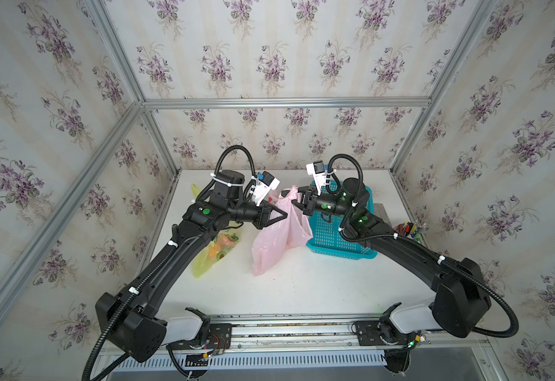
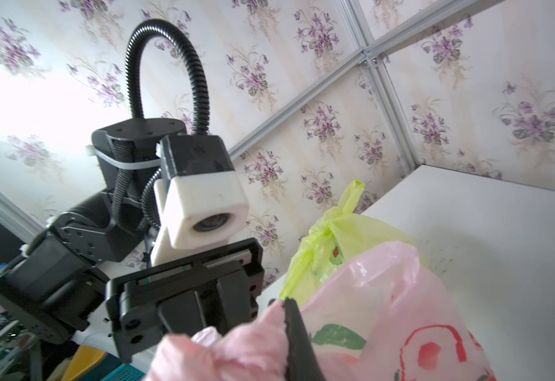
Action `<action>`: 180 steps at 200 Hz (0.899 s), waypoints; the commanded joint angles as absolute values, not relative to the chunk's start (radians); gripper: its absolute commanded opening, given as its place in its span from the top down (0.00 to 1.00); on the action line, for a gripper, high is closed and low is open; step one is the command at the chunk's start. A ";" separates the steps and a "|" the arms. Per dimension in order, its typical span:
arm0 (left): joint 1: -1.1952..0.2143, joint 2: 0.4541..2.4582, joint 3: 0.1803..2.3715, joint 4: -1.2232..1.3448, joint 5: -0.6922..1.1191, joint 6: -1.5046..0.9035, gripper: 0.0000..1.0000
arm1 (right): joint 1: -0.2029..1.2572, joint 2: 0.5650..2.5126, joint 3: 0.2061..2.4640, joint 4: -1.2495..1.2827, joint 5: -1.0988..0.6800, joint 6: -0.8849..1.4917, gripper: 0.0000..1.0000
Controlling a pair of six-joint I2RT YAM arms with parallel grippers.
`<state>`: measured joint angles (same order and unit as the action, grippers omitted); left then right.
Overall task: Place the peach into a plastic bag & tie a knot
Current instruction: Cross the plastic bag at the center of the board.
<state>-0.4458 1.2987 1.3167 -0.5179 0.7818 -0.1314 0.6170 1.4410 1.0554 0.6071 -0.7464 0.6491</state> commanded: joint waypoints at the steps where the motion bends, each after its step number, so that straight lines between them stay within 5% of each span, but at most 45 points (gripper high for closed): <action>1: -0.446 1.274 1.281 -0.406 0.753 -0.182 0.77 | 0.618 1.460 1.040 0.874 -0.837 0.844 1.00; 13: -0.449 1.258 1.255 -0.373 0.743 -0.198 0.66 | 0.618 1.476 1.039 0.928 -0.860 0.892 1.00; 54: -0.450 1.195 1.179 -0.301 0.718 -0.234 0.56 | 0.613 1.500 1.050 0.990 -0.878 0.947 1.00; 180: -0.471 1.180 1.132 -0.156 0.671 -0.286 0.48 | 0.632 1.552 1.122 1.004 -0.904 0.996 1.00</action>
<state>-0.4709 1.1934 1.1286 -0.2089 0.7002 -0.2787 0.6338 1.5585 1.1137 0.9730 -0.8848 0.9939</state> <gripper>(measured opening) 0.512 0.050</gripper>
